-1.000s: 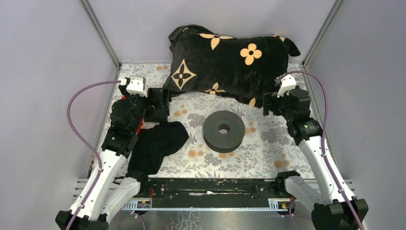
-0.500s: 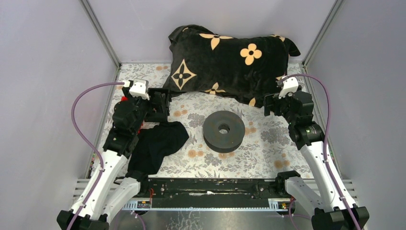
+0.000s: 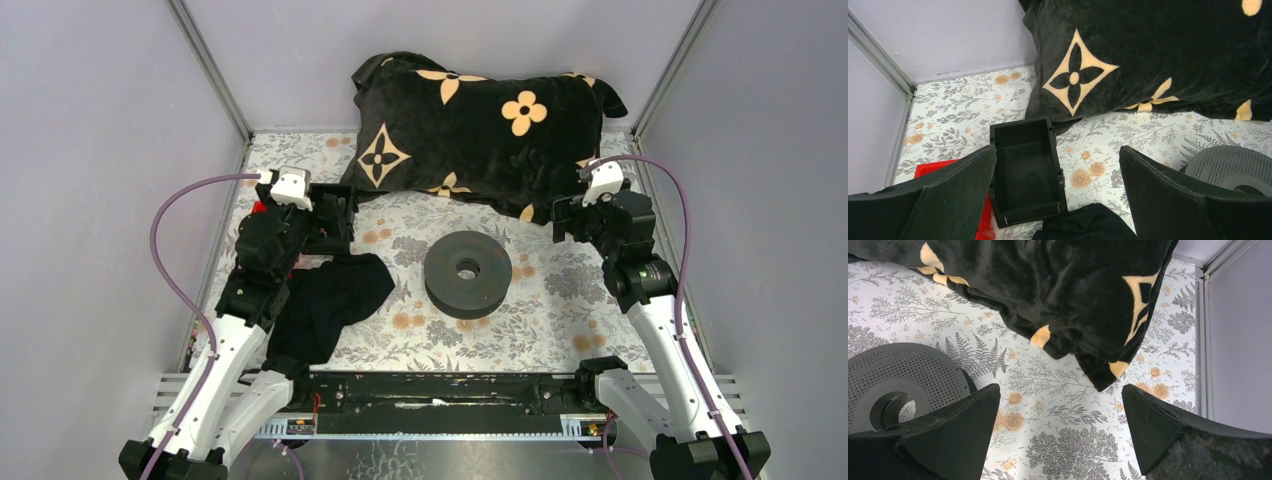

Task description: Wrap the cables

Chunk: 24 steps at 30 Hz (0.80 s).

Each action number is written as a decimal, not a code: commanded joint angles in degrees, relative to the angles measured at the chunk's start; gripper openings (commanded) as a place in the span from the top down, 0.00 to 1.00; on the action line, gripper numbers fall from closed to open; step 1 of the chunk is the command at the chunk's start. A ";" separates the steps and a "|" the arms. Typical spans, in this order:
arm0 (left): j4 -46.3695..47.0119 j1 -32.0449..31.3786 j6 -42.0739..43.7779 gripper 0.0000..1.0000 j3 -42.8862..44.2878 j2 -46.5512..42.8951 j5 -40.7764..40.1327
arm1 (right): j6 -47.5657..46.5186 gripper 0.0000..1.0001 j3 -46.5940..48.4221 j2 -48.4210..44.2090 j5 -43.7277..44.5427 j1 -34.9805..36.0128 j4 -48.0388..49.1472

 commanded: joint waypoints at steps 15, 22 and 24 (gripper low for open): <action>0.99 0.37 0.55 0.00 0.22 -0.83 -1.31 | -1.21 0.01 -0.25 -0.82 0.87 -0.80 2.77; 1.03 0.37 0.56 0.00 0.12 -0.69 -1.52 | -1.25 0.01 -0.26 -0.82 0.52 -0.82 2.59; 1.13 0.37 0.69 0.00 -0.10 -0.76 -1.37 | -1.22 0.01 -0.28 -0.82 0.45 -0.79 2.57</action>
